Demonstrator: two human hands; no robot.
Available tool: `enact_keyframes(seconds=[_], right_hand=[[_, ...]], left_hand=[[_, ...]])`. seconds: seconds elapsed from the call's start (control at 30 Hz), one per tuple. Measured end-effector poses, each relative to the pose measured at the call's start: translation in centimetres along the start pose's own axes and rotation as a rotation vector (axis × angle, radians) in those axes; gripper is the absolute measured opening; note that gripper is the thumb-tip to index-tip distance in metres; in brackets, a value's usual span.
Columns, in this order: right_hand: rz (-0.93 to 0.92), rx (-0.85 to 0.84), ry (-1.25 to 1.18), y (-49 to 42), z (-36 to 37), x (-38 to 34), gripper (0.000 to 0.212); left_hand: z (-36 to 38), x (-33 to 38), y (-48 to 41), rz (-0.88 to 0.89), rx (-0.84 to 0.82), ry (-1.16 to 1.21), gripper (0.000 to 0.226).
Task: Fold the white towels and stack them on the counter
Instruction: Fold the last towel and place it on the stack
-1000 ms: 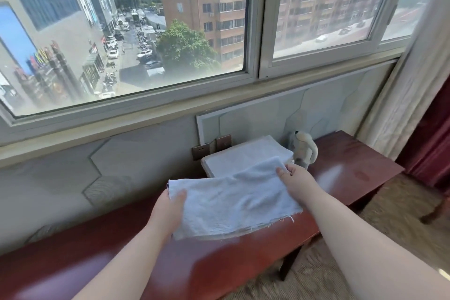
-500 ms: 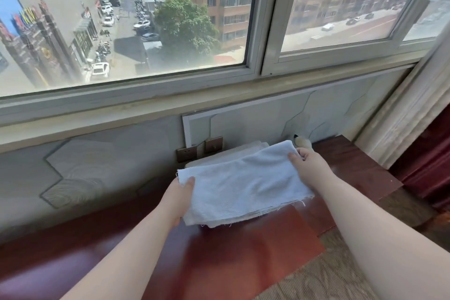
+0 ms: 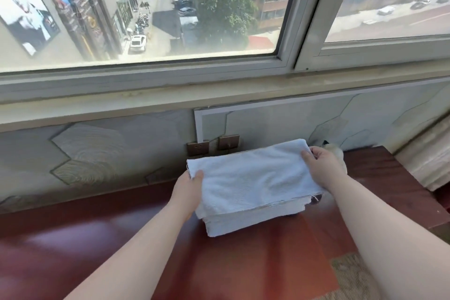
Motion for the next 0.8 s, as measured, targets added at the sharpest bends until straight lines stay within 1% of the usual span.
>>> enact_keyframes(seconds=[0.07,0.13,0.2,0.27,0.37,0.4,0.43,0.5,0.57,0.6,0.7,0.73,0.77,0.8], right_hand=[[-0.018,-0.056,-0.041,-1.9,1.0,0.0,0.032],[-0.024,-0.124,-0.059,-3.3,2.4,0.6,0.030],[-0.001,-0.209,-0.020,-4.4,4.2,2.0,0.028],[0.032,-0.298,0.033,-5.2,6.1,3.7,0.026],[0.063,-0.402,-0.009,-5.9,8.0,5.6,0.037],[0.065,-0.414,0.001,-6.1,8.3,6.0,0.043],[0.053,-0.424,0.044,-6.3,8.5,6.2,0.049],[-0.019,-0.427,0.159,-6.4,8.7,6.3,0.057],[-0.097,-0.382,0.179,-6.3,8.5,6.4,0.052],[-0.122,-0.359,0.181,-6.2,8.3,6.5,0.048],[-0.160,-0.375,0.222,-5.4,8.3,7.2,0.045],[-0.184,-0.366,0.253,-5.1,8.2,7.1,0.048],[-0.248,-0.313,0.294,-5.0,7.8,6.4,0.053],[-0.357,-0.233,0.346,-5.0,7.5,5.3,0.059]], left_hand=[[0.2,0.6,-0.7,0.005,0.063,-0.044,0.023],[0.8,0.1,-1.6,-0.040,0.081,-0.111,0.024],[1.4,-1.3,-2.2,-0.109,0.087,-0.209,0.027],[1.4,-2.2,-2.5,-0.154,0.121,-0.256,0.030],[1.5,-2.6,-2.5,-0.183,0.136,-0.233,0.023],[1.6,-2.6,-2.2,-0.184,0.121,-0.218,0.023],[1.6,-2.7,-1.9,-0.185,0.111,-0.211,0.028],[1.6,-3.0,-1.1,-0.175,0.119,-0.268,0.039],[1.5,-3.2,-0.8,-0.131,0.175,-0.355,0.046],[1.5,-3.2,-0.6,-0.114,0.208,-0.362,0.049],[1.8,-2.9,0.0,-0.085,0.271,-0.385,0.058],[1.9,-2.7,0.2,-0.068,0.311,-0.431,0.062],[1.8,-2.2,0.5,-0.036,0.380,-0.510,0.068],[1.9,-1.5,0.9,0.015,0.465,-0.624,0.074]])
Point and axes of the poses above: each hand's wrist, its own y-axis away from the middle knuckle, its own z-axis out of the palm, x = y × z, the point moved 9 cm from there along -y, towards the middle knuckle, and after that the axes turned 8 degrees about -z, right-handed, at the moved point
